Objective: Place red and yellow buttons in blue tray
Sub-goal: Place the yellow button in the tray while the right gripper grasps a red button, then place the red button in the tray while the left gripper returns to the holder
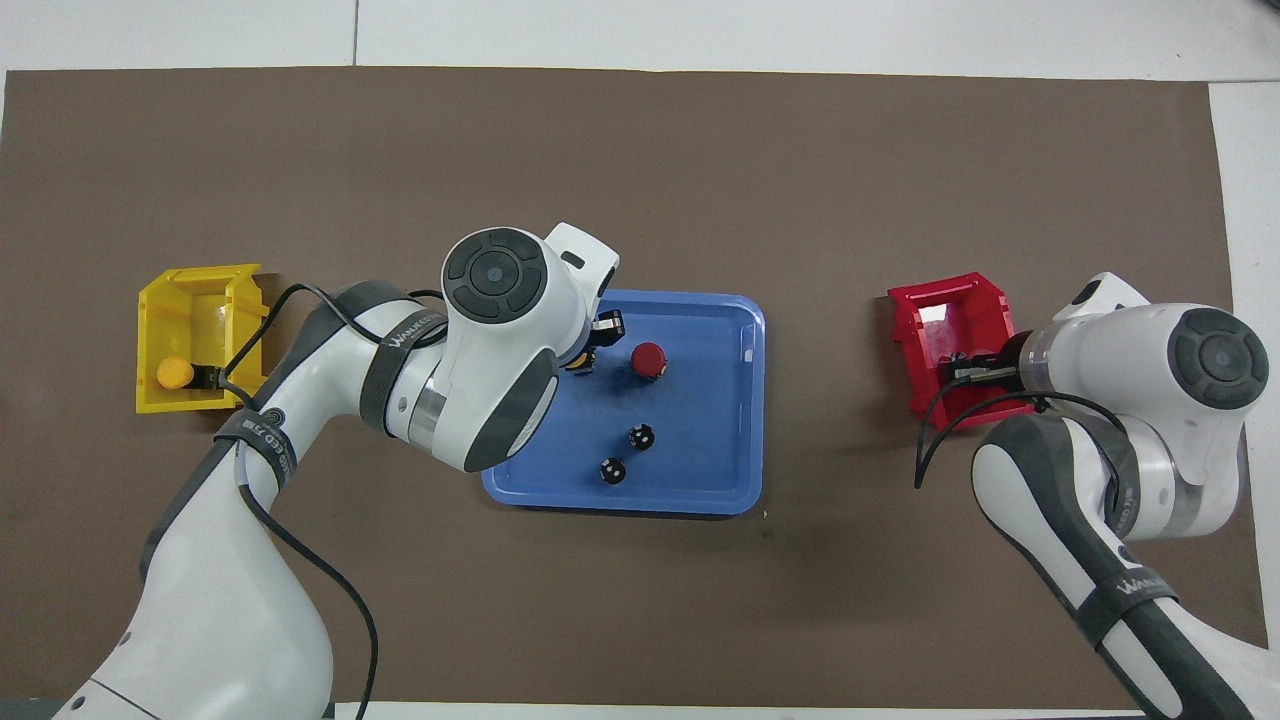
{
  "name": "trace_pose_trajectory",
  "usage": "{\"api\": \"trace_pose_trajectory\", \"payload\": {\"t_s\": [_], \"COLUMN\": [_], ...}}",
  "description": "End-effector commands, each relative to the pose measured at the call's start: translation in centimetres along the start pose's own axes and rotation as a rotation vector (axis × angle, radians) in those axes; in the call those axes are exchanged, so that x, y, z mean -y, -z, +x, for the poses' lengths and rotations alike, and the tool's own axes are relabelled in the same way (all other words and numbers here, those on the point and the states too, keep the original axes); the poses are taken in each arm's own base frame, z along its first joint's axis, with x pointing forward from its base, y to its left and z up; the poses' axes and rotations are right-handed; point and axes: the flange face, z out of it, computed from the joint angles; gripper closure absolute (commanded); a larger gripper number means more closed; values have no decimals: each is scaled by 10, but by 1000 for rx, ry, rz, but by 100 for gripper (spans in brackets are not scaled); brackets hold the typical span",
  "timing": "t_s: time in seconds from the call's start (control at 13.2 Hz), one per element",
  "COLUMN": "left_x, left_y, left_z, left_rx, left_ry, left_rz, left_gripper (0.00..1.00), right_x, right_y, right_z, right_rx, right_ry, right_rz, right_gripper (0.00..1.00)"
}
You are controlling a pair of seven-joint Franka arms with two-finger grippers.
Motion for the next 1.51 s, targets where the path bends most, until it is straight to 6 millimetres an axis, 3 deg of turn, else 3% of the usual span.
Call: {"api": "trace_pose_trajectory", "payload": {"t_s": [0.0,0.15,0.3,0.45,0.61,0.83,0.98,1.06,1.21,1.44], "left_x": [2,6,33,90,171,283,360,388,402,423], "left_y": [5,17,64,100,121,116,112,106,86,75], "left_z": [0,2,10,37,72,106,120,120,106,94], "left_rx": [-1,19,59,92,121,129,121,92,26,35], "left_ry": [20,22,8,-48,-83,-97,-130,-123,-110,-147], "left_rz": [-13,1,28,30,28,53,36,28,23,18], "left_gripper": [24,6,0,0,0,1,12,23,41,50], "right_x": [-2,-2,13,50,109,206,248,263,279,283], "right_y": [24,51,82,107,115,93,64,48,29,15], "right_z": [17,42,66,89,100,82,67,63,59,50], "right_rx": [9,62,96,115,93,-8,1,17,26,40], "right_ry": [18,24,41,7,-104,-244,-244,-237,-244,-234], "right_rz": [15,22,29,31,30,71,76,72,70,63], "right_gripper": [72,72,72,71,71,71,70,70,69,66]}}
